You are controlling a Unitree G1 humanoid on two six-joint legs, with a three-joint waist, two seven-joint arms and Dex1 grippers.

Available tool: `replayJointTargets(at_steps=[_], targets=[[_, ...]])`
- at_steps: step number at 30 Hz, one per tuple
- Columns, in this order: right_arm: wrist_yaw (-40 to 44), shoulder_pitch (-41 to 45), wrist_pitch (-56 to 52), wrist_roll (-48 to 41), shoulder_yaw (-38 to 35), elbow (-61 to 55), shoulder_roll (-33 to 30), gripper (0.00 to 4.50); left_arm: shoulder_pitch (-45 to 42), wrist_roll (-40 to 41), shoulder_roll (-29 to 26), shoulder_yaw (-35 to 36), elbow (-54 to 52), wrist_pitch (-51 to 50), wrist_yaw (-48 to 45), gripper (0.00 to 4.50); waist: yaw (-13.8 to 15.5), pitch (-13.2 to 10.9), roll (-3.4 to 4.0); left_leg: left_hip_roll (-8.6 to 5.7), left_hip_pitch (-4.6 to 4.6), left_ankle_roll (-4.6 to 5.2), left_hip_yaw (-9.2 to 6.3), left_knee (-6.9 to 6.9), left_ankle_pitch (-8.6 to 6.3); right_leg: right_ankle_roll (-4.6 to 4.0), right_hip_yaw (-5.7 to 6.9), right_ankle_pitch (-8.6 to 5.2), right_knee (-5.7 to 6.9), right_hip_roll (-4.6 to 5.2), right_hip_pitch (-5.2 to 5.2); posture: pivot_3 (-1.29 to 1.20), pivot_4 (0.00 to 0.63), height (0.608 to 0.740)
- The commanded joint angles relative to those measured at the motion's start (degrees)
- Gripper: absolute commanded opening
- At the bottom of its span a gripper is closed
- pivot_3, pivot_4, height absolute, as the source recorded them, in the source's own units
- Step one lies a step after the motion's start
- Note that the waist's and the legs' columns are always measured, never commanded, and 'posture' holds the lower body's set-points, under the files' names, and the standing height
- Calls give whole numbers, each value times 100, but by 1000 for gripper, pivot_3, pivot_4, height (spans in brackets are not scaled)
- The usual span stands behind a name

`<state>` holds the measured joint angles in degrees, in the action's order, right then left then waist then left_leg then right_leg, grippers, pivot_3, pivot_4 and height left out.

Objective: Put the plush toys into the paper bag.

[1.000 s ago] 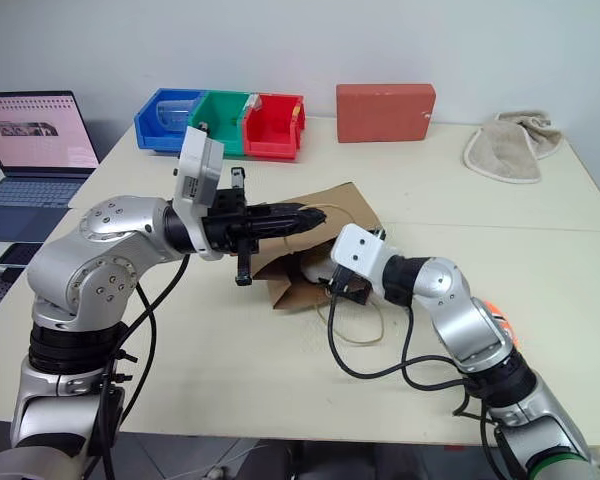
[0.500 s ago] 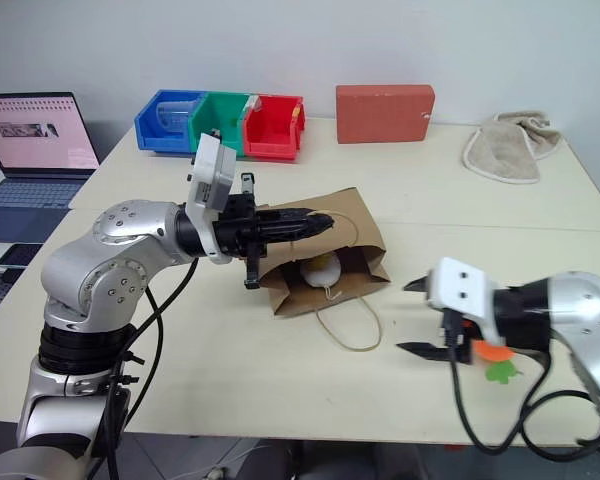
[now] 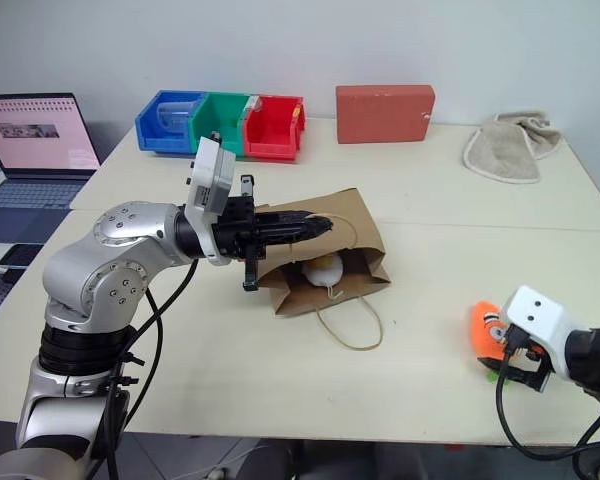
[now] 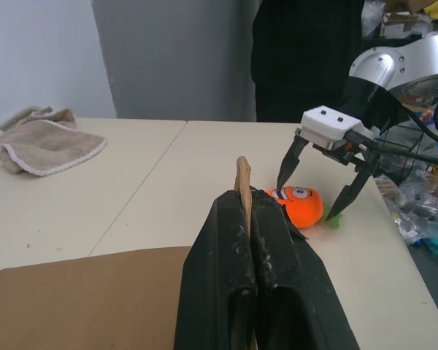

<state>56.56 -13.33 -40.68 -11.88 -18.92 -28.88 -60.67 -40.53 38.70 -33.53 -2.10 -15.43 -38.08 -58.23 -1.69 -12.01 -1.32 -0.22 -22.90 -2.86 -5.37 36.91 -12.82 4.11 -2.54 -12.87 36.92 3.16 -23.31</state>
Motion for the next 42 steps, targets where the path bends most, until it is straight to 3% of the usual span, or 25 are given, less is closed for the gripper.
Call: replayJointTargets(at_steps=[1, 5, 15, 29, 32, 37, 42], targets=[[-176, -33, 80, 119, -111, 160, 8, 4482, -28, -29, -27, 30, -101, 133, -52, 0, -3, 0, 0, 0, 1, 0, 1, 0, 0, 0, -1, 0, 0, 0, 0, 0, 150, 740], [-189, -102, 66, 126, 16, 269, -7, 3580, -15, -69, -40, 22, -103, 154, -73, 0, 1, 0, 0, 1, 1, 0, -2, 0, 0, 0, 1, 0, 2, 0, 0, 0, 150, 740], [-258, 254, 549, 242, 325, 441, 12, 72, 1, -93, -40, 57, -87, 159, -75, 0, -8, 0, 0, 1, 2, 0, 0, 2, 0, 0, 0, 0, 1, 0, 1, 0, 150, 740], [98, 1743, -781, -1643, 761, -1037, 117, 16, -136, 6, 3, 199, 7, 116, 70, 0, -2, 0, 0, 2, 1, 0, -9, 0, 0, 18, 7, 10, 2, -2, 1, 0, 150, 740], [-478, 2571, -1289, -2072, 1471, -1066, 953, 16, -159, 159, 76, 233, -49, 39, 104, 0, -18, 0, -12, 2, 0, 0, -10, 2, 0, 17, 8, 10, 0, -2, 2, 0, 150, 740], [-1201, 3302, -1514, -1703, 2585, -805, 1857, 16, -101, 276, 30, 276, -200, -64, 124, 0, -12, 0, -10, 1, 0, 0, -14, -3, 0, 16, 9, 10, 5, -2, -3, 0, 150, 740], [-2054, 3814, -1384, -1164, 3203, -209, 2765, 16, -34, 412, -13, 333, -326, -190, 136, 0, -5, 0, -10, 1, -2, 0, -18, -5, 0, 15, 11, 10, 3, -2, -3, 0, 150, 740]])
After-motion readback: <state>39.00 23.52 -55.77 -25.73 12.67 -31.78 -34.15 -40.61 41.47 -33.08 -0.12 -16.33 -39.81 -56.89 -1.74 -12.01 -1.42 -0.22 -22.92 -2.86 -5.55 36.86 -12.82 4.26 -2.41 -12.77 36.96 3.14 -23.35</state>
